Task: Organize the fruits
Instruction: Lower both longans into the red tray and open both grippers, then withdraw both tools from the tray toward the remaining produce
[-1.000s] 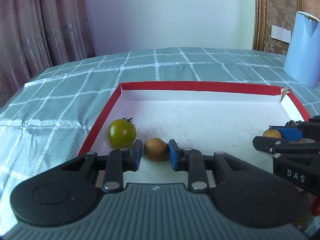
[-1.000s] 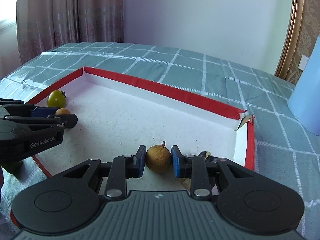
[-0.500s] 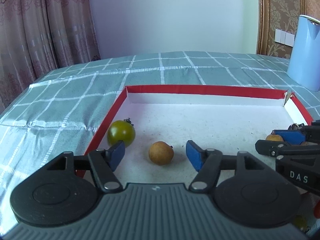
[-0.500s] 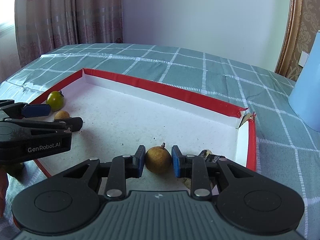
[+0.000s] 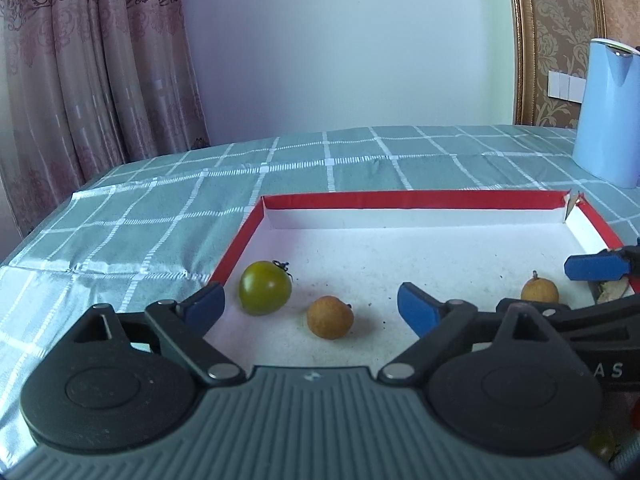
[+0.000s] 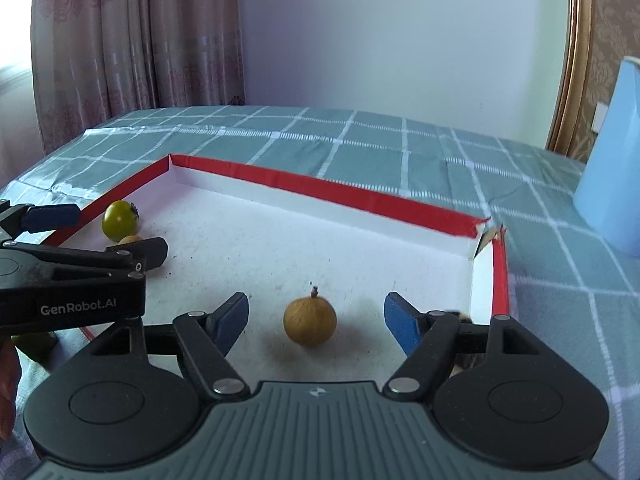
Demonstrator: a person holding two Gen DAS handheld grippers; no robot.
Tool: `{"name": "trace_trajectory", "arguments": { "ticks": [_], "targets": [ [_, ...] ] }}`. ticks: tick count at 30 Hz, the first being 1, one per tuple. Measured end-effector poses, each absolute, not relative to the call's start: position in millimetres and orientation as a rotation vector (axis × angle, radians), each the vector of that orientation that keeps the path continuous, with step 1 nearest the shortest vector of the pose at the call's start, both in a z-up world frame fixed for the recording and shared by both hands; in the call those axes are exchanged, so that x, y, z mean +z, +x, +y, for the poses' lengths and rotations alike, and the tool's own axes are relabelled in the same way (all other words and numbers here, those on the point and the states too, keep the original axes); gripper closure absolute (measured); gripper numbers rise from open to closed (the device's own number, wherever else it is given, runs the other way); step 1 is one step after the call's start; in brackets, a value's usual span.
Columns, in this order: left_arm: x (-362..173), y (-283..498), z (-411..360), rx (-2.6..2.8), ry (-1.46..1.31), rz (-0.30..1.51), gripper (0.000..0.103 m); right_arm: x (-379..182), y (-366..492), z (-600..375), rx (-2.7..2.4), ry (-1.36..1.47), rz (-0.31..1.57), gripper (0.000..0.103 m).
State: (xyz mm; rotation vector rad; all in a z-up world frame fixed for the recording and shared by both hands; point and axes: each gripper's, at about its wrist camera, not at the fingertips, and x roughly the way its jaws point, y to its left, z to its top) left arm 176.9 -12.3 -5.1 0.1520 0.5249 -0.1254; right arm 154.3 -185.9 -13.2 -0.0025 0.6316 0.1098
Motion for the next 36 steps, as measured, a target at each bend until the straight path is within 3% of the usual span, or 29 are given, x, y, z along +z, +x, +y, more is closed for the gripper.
{"name": "trace_trajectory", "arguments": {
  "ticks": [14,17,27,36],
  "targets": [
    [1.0,135.8,14.0,-0.086,0.15,0.437,0.001,7.6,93.8,-208.9,0.112,0.073,0.475,0.028],
    [-0.6,126.8,27.1,-0.074,0.119,0.436,0.0,6.2,77.1,-218.1,0.106,0.101,0.442,0.02],
    [3.2,106.1,57.3,-0.037,0.028,0.424,0.0,-10.0,42.3,-241.0,0.07,0.156,0.46,0.02],
    [-5.9,86.8,75.1,-0.047,0.05,0.468,0.0,-26.7,27.7,-226.4,0.082,0.017,0.554,0.02]
  ]
}}
